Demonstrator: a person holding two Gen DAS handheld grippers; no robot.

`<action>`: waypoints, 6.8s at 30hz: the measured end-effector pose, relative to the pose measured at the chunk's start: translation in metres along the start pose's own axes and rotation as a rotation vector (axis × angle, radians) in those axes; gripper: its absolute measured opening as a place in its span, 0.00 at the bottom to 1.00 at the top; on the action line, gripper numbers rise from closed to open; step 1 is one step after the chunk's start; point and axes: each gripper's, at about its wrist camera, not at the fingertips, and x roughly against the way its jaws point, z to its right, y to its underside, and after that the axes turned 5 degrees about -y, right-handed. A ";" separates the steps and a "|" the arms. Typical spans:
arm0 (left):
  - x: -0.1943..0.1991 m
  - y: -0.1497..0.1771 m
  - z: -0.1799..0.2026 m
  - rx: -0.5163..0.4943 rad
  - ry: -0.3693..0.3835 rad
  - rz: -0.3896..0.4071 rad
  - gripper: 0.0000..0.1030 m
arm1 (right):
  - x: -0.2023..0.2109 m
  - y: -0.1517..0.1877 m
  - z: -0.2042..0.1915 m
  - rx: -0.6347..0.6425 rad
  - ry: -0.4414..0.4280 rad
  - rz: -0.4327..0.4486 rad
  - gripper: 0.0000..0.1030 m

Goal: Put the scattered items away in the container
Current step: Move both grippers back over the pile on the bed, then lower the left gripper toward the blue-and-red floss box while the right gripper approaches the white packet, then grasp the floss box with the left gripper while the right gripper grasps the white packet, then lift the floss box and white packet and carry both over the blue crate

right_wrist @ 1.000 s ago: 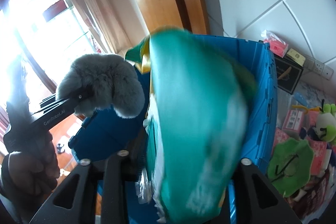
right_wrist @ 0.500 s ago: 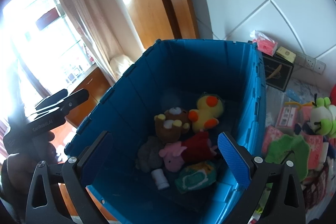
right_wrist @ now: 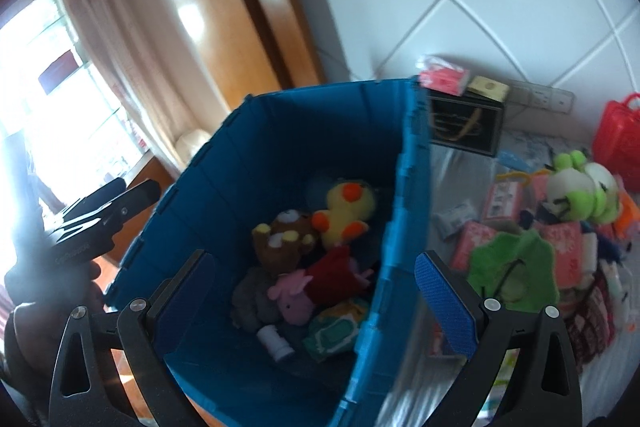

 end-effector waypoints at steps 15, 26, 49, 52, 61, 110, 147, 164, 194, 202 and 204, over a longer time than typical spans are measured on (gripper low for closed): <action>0.017 0.008 0.187 -0.145 0.106 0.000 1.00 | 0.116 0.054 0.165 -0.201 0.158 0.100 0.99; 0.023 0.017 0.296 -0.124 -0.066 0.013 1.00 | 0.171 0.093 0.299 -0.268 0.114 0.071 0.99; -0.163 0.218 0.332 -0.042 -0.130 -0.305 0.90 | 0.100 0.194 0.376 -0.171 0.122 -0.261 0.99; -0.194 0.237 0.325 -0.056 -0.126 -0.342 0.90 | 0.087 0.210 0.378 -0.186 0.123 -0.315 0.99; -0.247 0.266 0.309 -0.076 -0.109 -0.402 0.86 | 0.057 0.237 0.374 -0.222 0.147 -0.379 0.99; -0.281 0.270 0.318 -0.156 0.048 -0.450 0.59 | -0.078 0.275 0.360 -0.444 0.238 -0.360 0.87; -0.172 0.168 0.349 -0.118 -0.021 -0.261 0.59 | 0.030 0.179 0.365 -0.337 0.323 -0.164 0.47; -0.081 0.088 0.394 -0.142 0.027 -0.154 0.59 | 0.170 0.107 0.344 -0.210 0.338 0.012 0.47; 0.005 0.049 0.430 -0.217 0.006 -0.054 0.59 | 0.241 0.086 0.363 -0.215 0.286 0.147 0.47; 0.016 0.040 0.392 -0.161 0.026 -0.026 0.59 | 0.224 0.075 0.334 -0.180 0.272 0.138 0.47; 0.019 0.035 0.373 -0.135 0.035 -0.014 0.59 | 0.218 0.069 0.320 -0.163 0.272 0.135 0.47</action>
